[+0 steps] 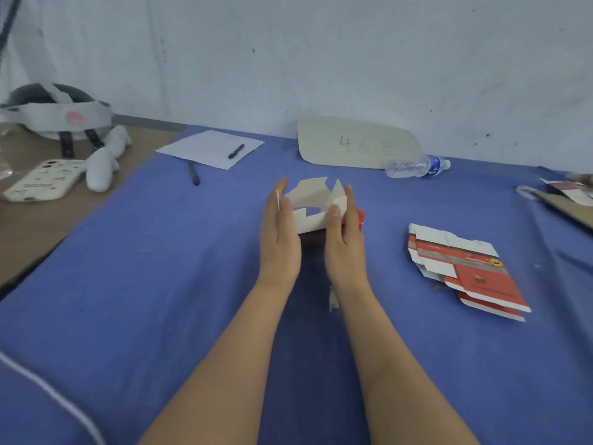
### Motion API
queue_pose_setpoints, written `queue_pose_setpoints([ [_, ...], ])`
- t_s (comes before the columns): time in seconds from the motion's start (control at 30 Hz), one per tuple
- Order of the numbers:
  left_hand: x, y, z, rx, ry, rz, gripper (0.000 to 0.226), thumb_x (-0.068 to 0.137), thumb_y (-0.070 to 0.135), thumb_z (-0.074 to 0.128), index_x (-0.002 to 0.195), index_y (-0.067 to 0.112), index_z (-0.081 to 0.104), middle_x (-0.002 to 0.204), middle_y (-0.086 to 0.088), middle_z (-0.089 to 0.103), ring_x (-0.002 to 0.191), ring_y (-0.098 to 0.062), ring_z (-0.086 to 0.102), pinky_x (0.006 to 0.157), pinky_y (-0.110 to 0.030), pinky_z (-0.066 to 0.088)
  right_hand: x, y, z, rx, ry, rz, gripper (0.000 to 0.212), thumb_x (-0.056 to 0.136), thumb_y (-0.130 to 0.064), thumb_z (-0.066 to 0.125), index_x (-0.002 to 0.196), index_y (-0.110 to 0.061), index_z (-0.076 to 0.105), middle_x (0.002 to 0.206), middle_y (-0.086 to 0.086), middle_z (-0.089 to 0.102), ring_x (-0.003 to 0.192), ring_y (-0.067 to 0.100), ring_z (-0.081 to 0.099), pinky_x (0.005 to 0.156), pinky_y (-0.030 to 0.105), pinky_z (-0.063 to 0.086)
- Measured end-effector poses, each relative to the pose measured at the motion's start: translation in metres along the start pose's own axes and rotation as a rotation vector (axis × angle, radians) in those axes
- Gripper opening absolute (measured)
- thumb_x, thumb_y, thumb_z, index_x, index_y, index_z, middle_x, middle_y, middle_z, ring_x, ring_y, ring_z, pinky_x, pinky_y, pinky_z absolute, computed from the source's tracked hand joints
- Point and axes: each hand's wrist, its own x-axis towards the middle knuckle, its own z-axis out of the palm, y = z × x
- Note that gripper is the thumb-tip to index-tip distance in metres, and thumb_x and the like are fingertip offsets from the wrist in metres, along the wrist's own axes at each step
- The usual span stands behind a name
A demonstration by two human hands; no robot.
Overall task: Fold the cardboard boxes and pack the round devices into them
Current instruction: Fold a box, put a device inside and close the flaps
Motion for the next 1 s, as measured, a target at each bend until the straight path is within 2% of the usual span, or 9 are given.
queue_pose_setpoints([
  [0.1, 0.0, 0.001, -0.002, -0.042, 0.009, -0.006, 0.054, 0.097, 0.051, 0.021, 0.138, 0.026, 0.044, 0.136, 0.018, 0.047, 0.12, 0.013, 0.042, 0.097, -0.007, 0.033, 0.001, 0.002, -0.003, 0.05, -0.048, 0.015, 0.047, 0.1, -0.04, 0.04, 0.145, -0.044, 0.026, 0.104, -0.036, 0.051, 0.102, -0.013, 0.051, 0.087, 0.008, 0.04],
  [0.3, -0.007, 0.002, 0.0, 0.001, -0.065, 0.003, 0.058, 0.091, 0.056, 0.019, 0.132, 0.028, 0.048, 0.132, 0.017, 0.051, 0.122, 0.005, 0.045, 0.102, -0.017, 0.035, 0.003, 0.003, -0.01, 0.178, -0.112, 0.113, 0.048, 0.096, -0.044, 0.049, 0.139, -0.024, 0.046, 0.134, -0.003, 0.049, 0.129, 0.018, 0.047, 0.108, 0.044, 0.039],
  [0.4, -0.008, 0.001, 0.0, 0.079, -0.021, 0.057, 0.056, 0.095, 0.051, 0.021, 0.136, 0.021, 0.045, 0.136, 0.008, 0.049, 0.116, 0.01, 0.045, 0.099, -0.011, 0.036, 0.003, 0.0, -0.014, 0.225, -0.139, 0.139, 0.049, 0.094, -0.044, 0.05, 0.14, -0.028, 0.044, 0.13, -0.004, 0.051, 0.126, 0.016, 0.049, 0.109, 0.043, 0.039],
  [0.5, -0.007, 0.001, -0.003, 0.249, 0.079, 0.134, 0.044, 0.103, 0.038, 0.03, 0.136, 0.012, 0.043, 0.134, 0.005, 0.049, 0.121, -0.009, 0.048, 0.1, -0.023, 0.038, 0.003, -0.002, -0.017, 0.17, -0.176, 0.117, 0.047, 0.095, -0.044, 0.049, 0.141, -0.037, 0.04, 0.113, -0.026, 0.058, 0.116, -0.001, 0.053, 0.106, 0.035, 0.04],
  [0.6, -0.006, 0.001, -0.005, 0.289, 0.122, 0.148, 0.037, 0.103, 0.029, 0.037, 0.134, 0.01, 0.044, 0.133, 0.002, 0.05, 0.121, -0.016, 0.049, 0.1, -0.029, 0.041, 0.002, 0.001, -0.018, 0.126, -0.226, 0.114, 0.046, 0.094, -0.053, 0.047, 0.139, -0.043, 0.041, 0.133, -0.017, 0.054, 0.127, 0.003, 0.047, 0.111, 0.037, 0.036],
  [0.67, -0.005, 0.0, -0.004, 0.263, 0.101, 0.113, 0.036, 0.101, 0.029, 0.043, 0.133, 0.012, 0.045, 0.132, 0.001, 0.052, 0.12, -0.014, 0.05, 0.101, -0.033, 0.042, -0.001, -0.002, -0.017, 0.125, -0.254, 0.142, 0.038, 0.09, -0.065, 0.041, 0.125, -0.053, 0.051, 0.127, -0.023, 0.057, 0.121, -0.004, 0.05, 0.11, 0.036, 0.037],
  [0.8, -0.004, 0.001, -0.003, 0.201, 0.035, 0.021, 0.056, 0.089, 0.036, 0.064, 0.136, 0.015, 0.041, 0.134, 0.001, 0.051, 0.123, -0.015, 0.051, 0.101, -0.036, 0.046, -0.005, -0.004, -0.012, 0.149, -0.295, 0.164, 0.069, 0.082, -0.076, 0.034, 0.14, -0.04, 0.043, 0.14, -0.014, 0.051, 0.131, 0.005, 0.044, 0.113, 0.038, 0.033],
  [0.87, -0.005, 0.001, -0.003, 0.226, 0.039, 0.028, 0.056, 0.088, 0.037, 0.066, 0.134, 0.016, 0.042, 0.131, 0.001, 0.053, 0.12, -0.015, 0.053, 0.099, -0.037, 0.047, -0.004, -0.005, -0.011, 0.154, -0.26, 0.198, 0.058, 0.082, -0.072, 0.037, 0.128, -0.041, 0.056, 0.131, -0.015, 0.058, 0.123, 0.003, 0.051, 0.111, 0.038, 0.036],
  [1.0, -0.008, 0.002, 0.0, 0.241, 0.033, 0.049, 0.056, 0.088, 0.036, 0.066, 0.134, 0.018, 0.042, 0.132, 0.005, 0.05, 0.121, -0.012, 0.049, 0.101, -0.032, 0.044, -0.002, -0.013, -0.011, 0.204, -0.121, 0.271, 0.029, 0.078, -0.058, 0.045, 0.07, -0.045, 0.07, 0.091, -0.012, 0.072, 0.096, 0.01, 0.065, 0.096, 0.038, 0.048],
])
